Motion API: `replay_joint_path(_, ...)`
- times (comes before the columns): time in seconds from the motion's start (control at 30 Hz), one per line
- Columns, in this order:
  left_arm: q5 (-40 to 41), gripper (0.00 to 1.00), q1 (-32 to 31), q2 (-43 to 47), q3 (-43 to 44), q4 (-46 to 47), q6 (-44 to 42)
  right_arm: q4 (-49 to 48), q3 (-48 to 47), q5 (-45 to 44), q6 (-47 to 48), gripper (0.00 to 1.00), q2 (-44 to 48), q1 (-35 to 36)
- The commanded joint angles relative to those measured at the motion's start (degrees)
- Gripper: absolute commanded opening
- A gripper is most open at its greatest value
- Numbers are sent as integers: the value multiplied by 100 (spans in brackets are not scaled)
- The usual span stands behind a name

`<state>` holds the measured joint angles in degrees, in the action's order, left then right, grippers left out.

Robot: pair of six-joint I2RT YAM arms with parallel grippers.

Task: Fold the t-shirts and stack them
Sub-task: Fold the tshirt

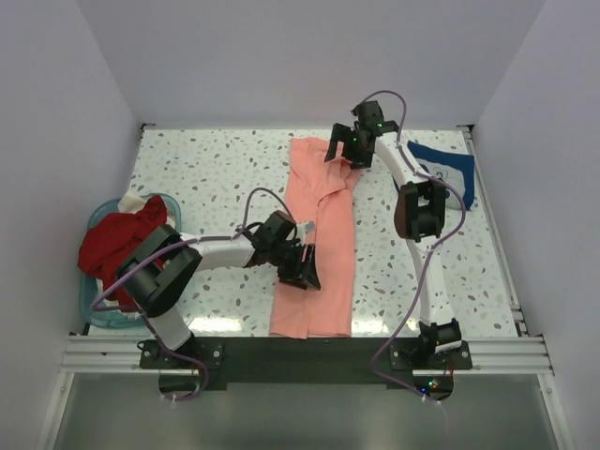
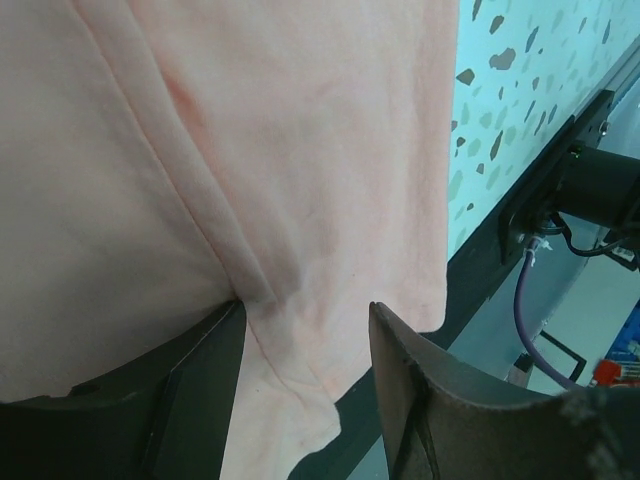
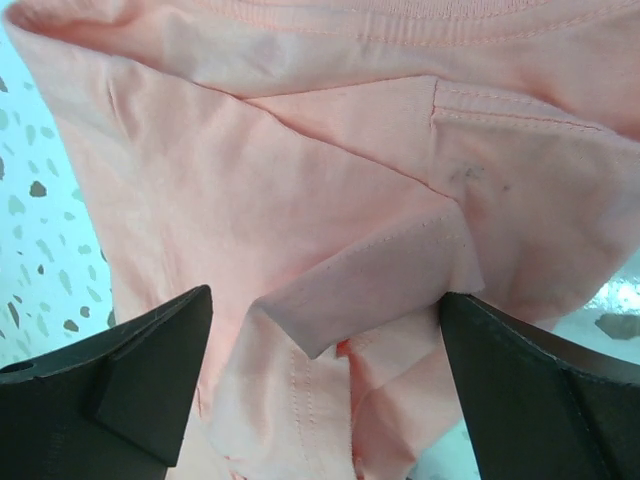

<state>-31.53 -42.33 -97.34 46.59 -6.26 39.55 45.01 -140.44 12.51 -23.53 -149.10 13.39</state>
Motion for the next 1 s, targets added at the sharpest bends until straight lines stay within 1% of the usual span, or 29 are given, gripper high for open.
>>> replay_joint_path(0.0,120,58,-258,-303,341,143,18,-572,-194,339,6,99,161,6)
replay_joint_path(0.13,269,58,-364,-198,597,108,53,-696,-37,383,76,99,547,-12)
replay_joint_path(0.27,463,60,-355,144,728,-67,62,-670,183,261,217,99,1223,-38)
replay_joint_path(0.37,674,62,-364,557,825,-296,44,-468,482,-134,454,99,1637,-29)
replay_joint_path(0.4,735,62,-364,758,852,-384,27,-406,587,-292,541,99,1925,-29)
replay_joint_path(0.43,866,63,-355,865,878,-463,18,-345,806,-563,595,99,2085,-29)
replay_joint_path(0.5,1016,63,-364,1163,861,-700,0,-196,1105,-749,639,99,2410,-29)
replay_joint_path(0.57,1271,64,-364,1357,739,-963,35,-98,1693,-829,630,98,2911,-20)
replay_joint_path(0.6,1359,64,-355,1532,677,-1043,44,-11,2209,-803,587,97,3069,-12)
replay_joint_path(0.63,1525,64,-355,1629,493,-1122,79,33,2501,-777,551,96,3454,6)
replay_joint_path(0.67,1579,64,-355,1709,370,-1201,131,77,2817,-690,525,95,3640,15)
replay_joint_path(0.7,1623,64,-355,1884,255,-1211,167,156,3491,-671,490,94,3834,84)
replay_joint_path(0.73,1650,64,-347,1964,-15,-1211,202,183,3871,-645,464,93,4288,129)
replay_joint_path(0.8,1650,65,-355,2183,-281,-1184,334,157,4680,-566,367,92,4773,304)
replay_joint_path(0.83,1650,65,-355,2254,-508,-1184,378,148,5458,-540,314,91,5011,383)
replay_joint_path(0.87,1650,64,-347,2324,-606,-1193,439,157,5831,-531,270,91,5492,462)
replay_joint_path(0.9,1650,64,-355,2464,-694,-1202,457,200,6192,-522,165,90,5714,646)
replay_joint_path(0.93,1693,64,-355,2526,-825,-1263,474,236,6831,-522,86,89,6177,735)
replay_joint_path(0.97,1720,64,-355,2588,-888,-1290,475,305,7142,-504,7,89,6408,822)
